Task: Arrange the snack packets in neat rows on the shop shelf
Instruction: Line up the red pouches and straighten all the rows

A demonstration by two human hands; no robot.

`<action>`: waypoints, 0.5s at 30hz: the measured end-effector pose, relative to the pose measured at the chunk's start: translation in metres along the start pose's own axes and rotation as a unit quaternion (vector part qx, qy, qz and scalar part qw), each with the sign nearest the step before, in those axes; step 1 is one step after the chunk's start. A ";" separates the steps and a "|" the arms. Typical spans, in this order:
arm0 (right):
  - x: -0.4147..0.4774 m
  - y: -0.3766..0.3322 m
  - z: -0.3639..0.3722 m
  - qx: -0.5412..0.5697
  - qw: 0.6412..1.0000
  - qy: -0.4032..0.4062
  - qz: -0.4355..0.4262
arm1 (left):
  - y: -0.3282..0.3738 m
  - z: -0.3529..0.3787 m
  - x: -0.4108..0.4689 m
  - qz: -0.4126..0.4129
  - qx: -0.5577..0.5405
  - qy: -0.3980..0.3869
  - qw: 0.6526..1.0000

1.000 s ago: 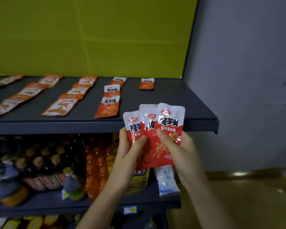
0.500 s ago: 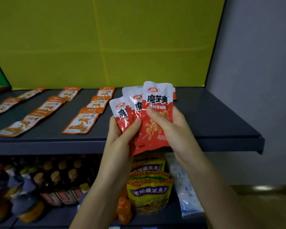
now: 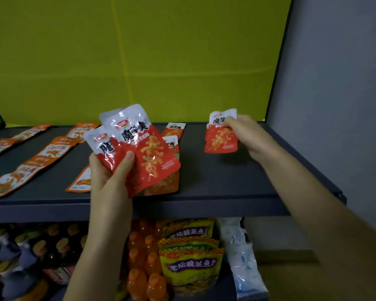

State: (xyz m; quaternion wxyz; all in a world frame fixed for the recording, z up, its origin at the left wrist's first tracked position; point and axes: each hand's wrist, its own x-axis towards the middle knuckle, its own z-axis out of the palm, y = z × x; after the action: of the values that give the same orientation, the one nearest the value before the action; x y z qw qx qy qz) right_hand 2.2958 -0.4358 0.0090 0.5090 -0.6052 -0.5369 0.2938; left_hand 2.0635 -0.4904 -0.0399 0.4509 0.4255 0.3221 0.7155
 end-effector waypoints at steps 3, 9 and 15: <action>0.016 0.021 0.000 -0.100 0.995 -0.020 0.014 | -0.001 0.001 0.003 -0.010 0.000 -0.002 1.000; 0.023 0.044 0.001 -0.242 0.970 -0.004 0.012 | -0.008 0.009 0.006 -0.028 0.014 -0.012 0.999; 0.026 0.047 -0.001 -0.347 0.938 -0.016 0.006 | -0.013 0.020 0.005 -0.051 0.023 -0.041 0.998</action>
State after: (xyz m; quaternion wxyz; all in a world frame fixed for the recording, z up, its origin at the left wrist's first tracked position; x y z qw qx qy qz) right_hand 2.3199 -0.4068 -0.0298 0.2569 -0.7428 -0.6098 0.1016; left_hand 2.0849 -0.4792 -0.0409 0.4896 0.4478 0.3411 0.6659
